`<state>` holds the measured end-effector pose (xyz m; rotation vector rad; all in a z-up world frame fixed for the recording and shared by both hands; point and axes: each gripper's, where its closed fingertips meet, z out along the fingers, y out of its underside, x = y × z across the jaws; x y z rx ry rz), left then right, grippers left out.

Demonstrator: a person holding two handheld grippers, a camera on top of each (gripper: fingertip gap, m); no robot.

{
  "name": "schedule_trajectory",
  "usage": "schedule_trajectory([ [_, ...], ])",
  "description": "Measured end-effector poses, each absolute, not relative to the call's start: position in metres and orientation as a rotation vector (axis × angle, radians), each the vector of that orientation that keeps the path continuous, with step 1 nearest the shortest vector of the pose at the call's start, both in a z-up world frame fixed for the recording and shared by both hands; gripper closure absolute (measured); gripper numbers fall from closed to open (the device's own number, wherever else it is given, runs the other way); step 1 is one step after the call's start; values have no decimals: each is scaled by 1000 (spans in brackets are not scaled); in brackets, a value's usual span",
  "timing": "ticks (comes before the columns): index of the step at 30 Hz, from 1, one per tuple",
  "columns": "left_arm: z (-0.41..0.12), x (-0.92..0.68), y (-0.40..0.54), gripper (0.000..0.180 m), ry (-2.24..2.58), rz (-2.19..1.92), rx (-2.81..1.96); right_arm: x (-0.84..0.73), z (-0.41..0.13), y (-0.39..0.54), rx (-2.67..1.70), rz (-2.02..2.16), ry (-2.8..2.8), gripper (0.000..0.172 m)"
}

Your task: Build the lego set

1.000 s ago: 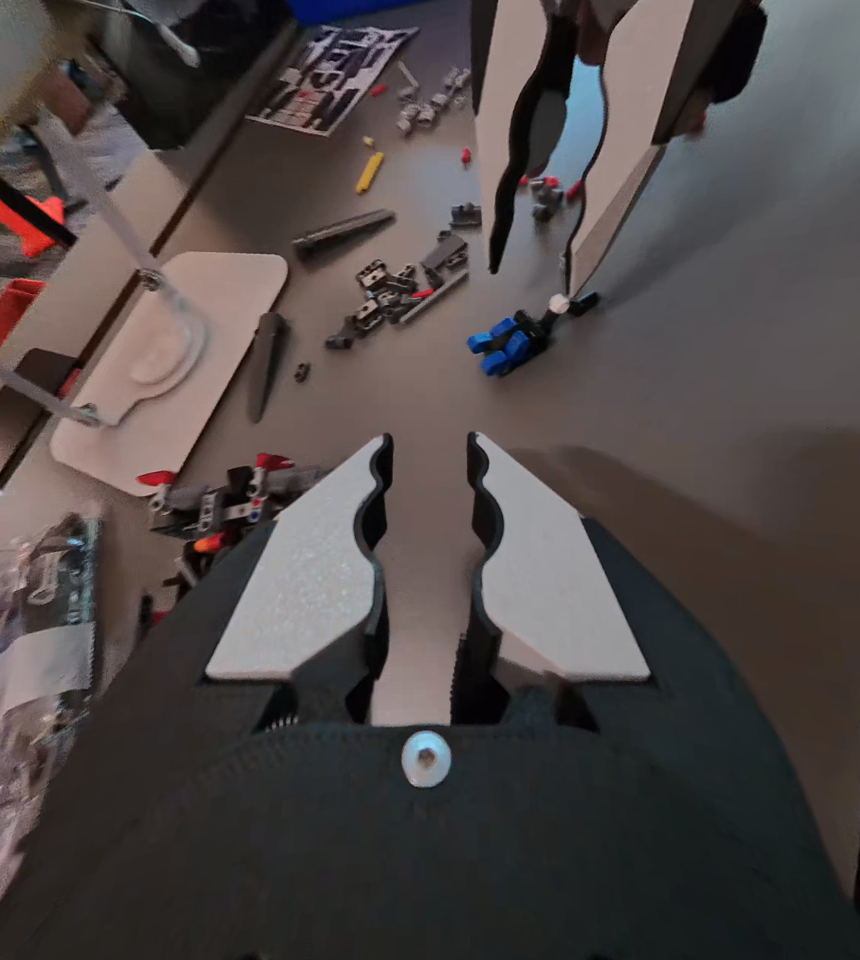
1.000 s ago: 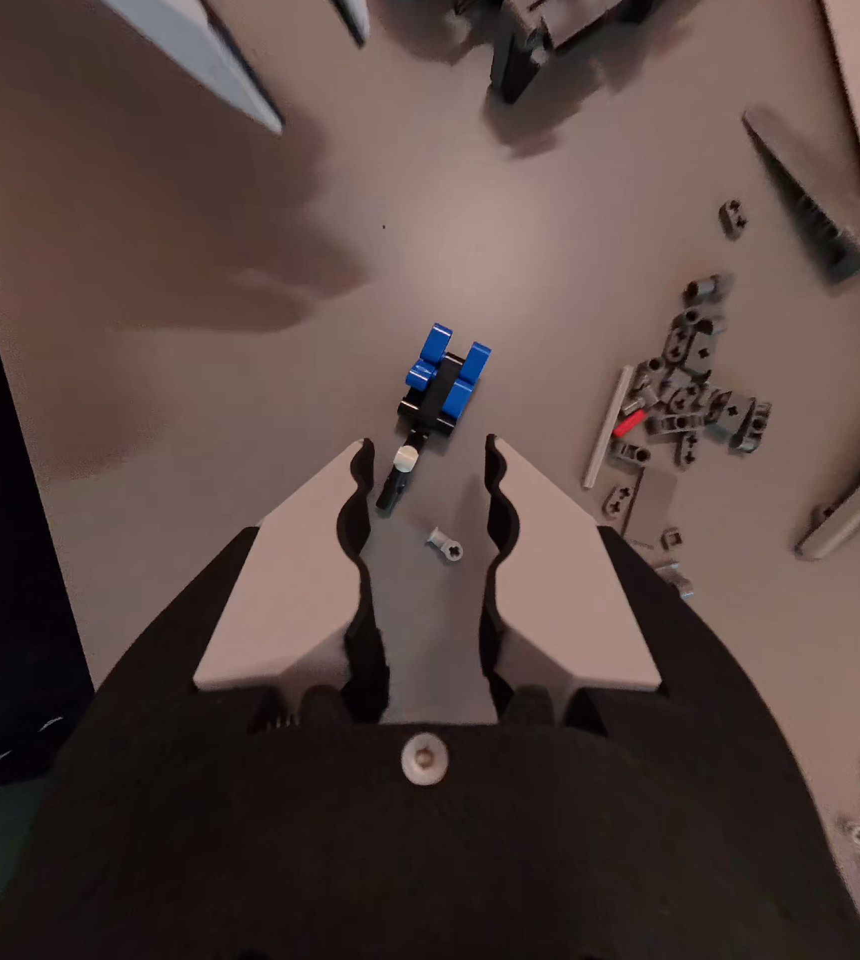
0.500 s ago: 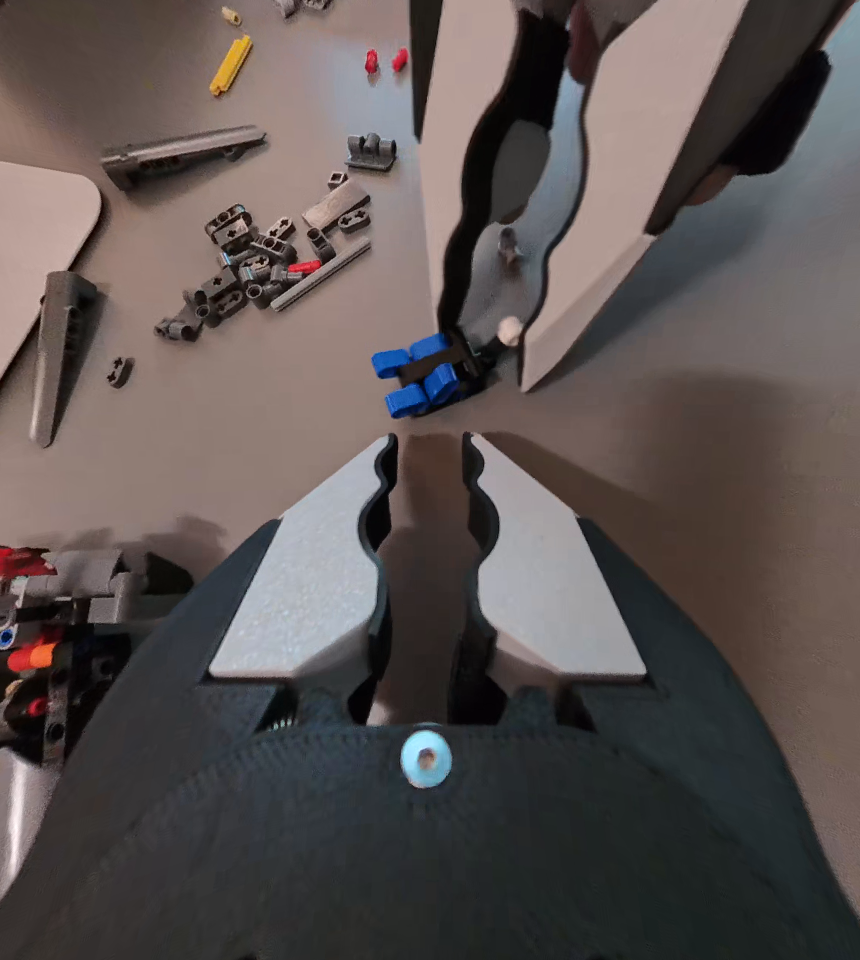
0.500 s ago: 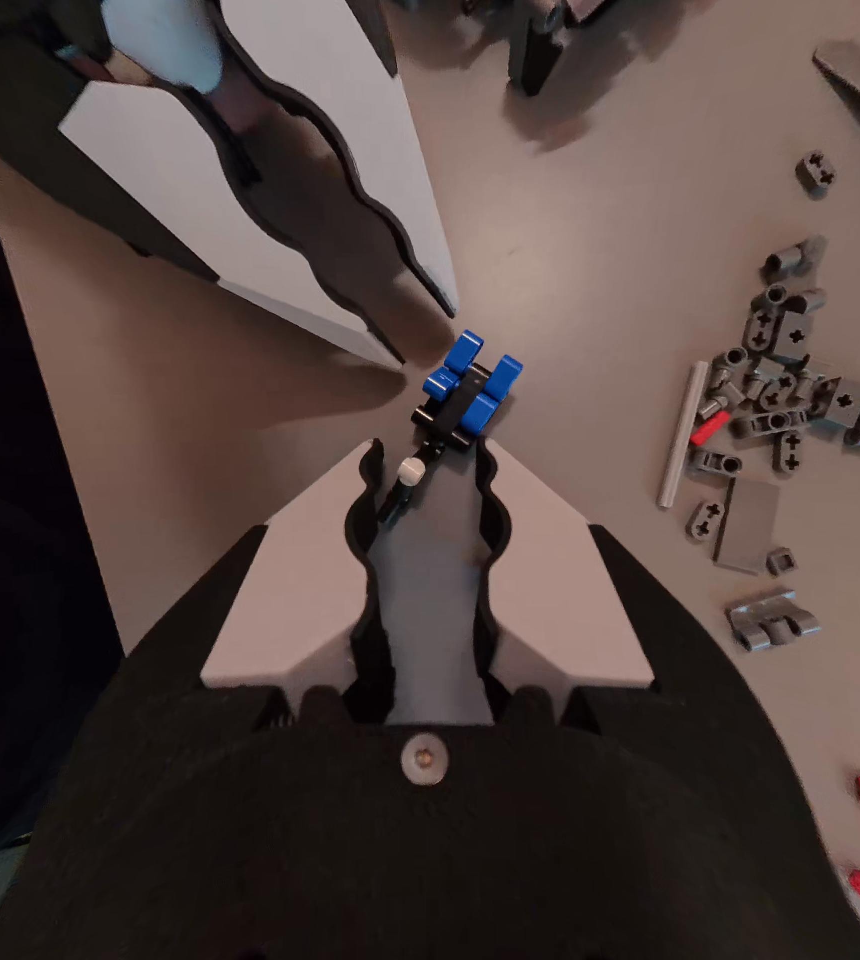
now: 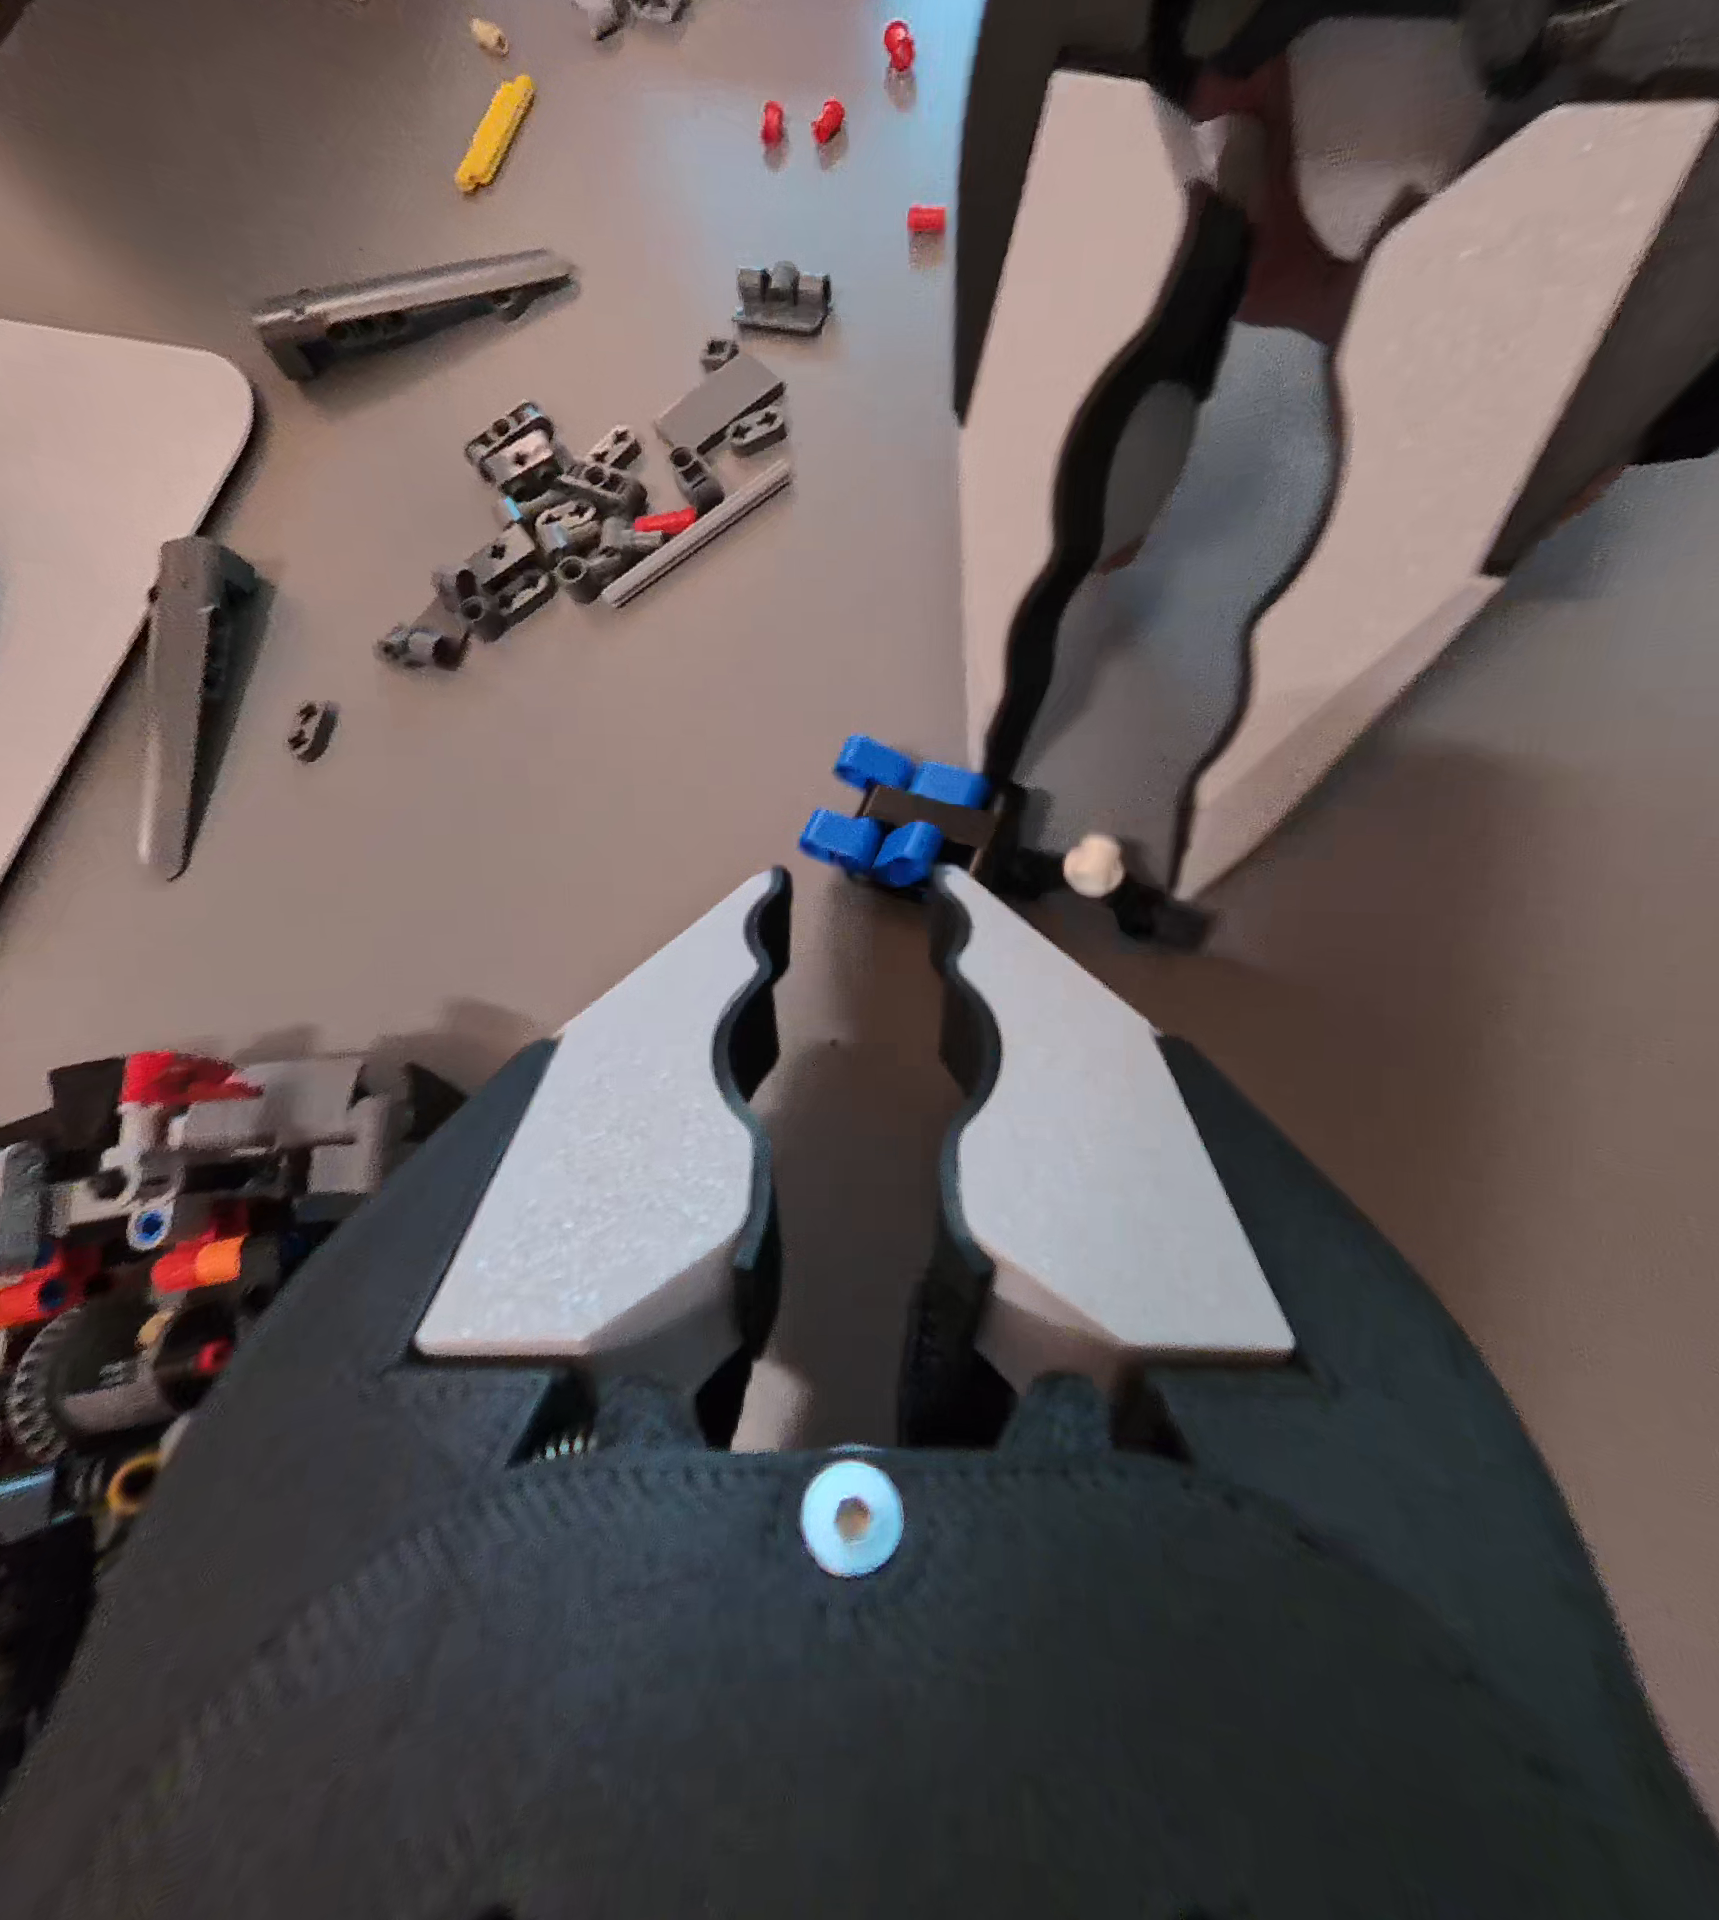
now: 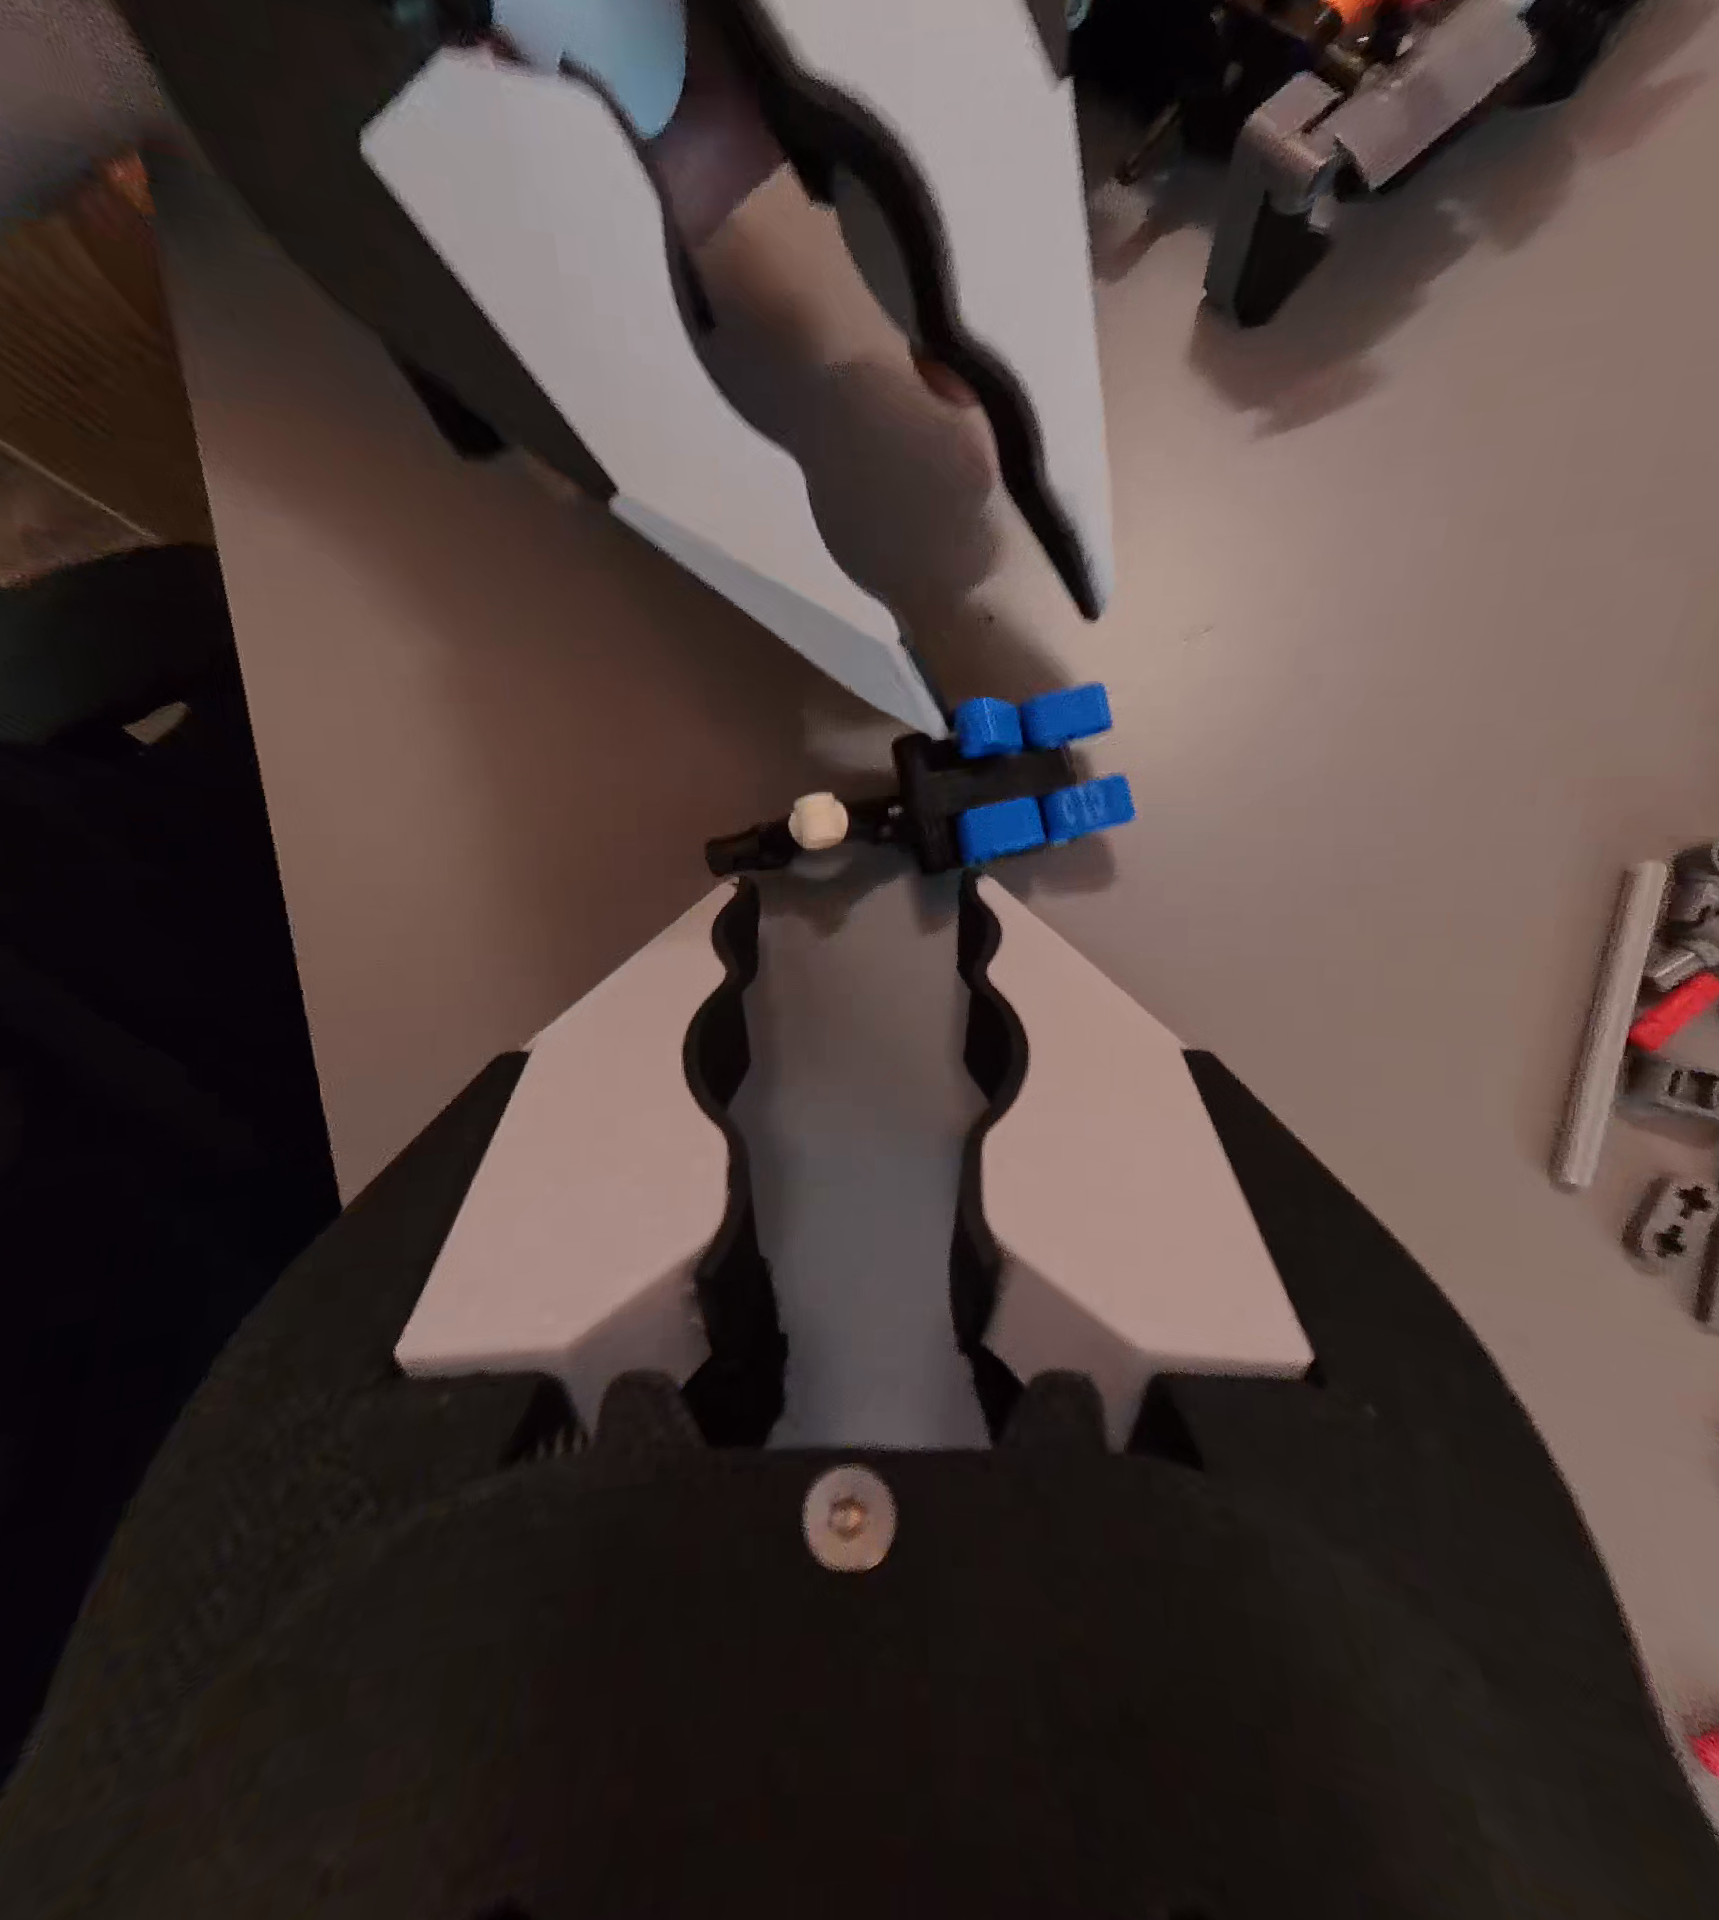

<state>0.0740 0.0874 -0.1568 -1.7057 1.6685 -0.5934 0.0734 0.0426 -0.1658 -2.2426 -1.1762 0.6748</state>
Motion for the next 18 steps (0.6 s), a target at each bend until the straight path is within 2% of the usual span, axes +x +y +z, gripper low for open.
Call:
schedule_trajectory([
  [1, -157, 70, 87, 159, 1681, -611, -1703, 75, -166, 43, -2231, 642, -1198, 134],
  [3, -156, 64, 88, 153, 1664, -632, -1725, 80, -159, 47, -2171, 595, -1238, 137],
  [6, -153, 55, 88, 156, 1624, -633, -1736, 88, -146, 53, -2002, 499, -1380, 148],
  [11, -147, 51, 75, 156, 1614, -648, -1741, 90, -141, 77, -1716, 209, -1591, 149],
  [18, -149, 56, 58, 153, 1584, -545, -1725, 70, -149, 71, -1407, 100, -1853, 160],
])
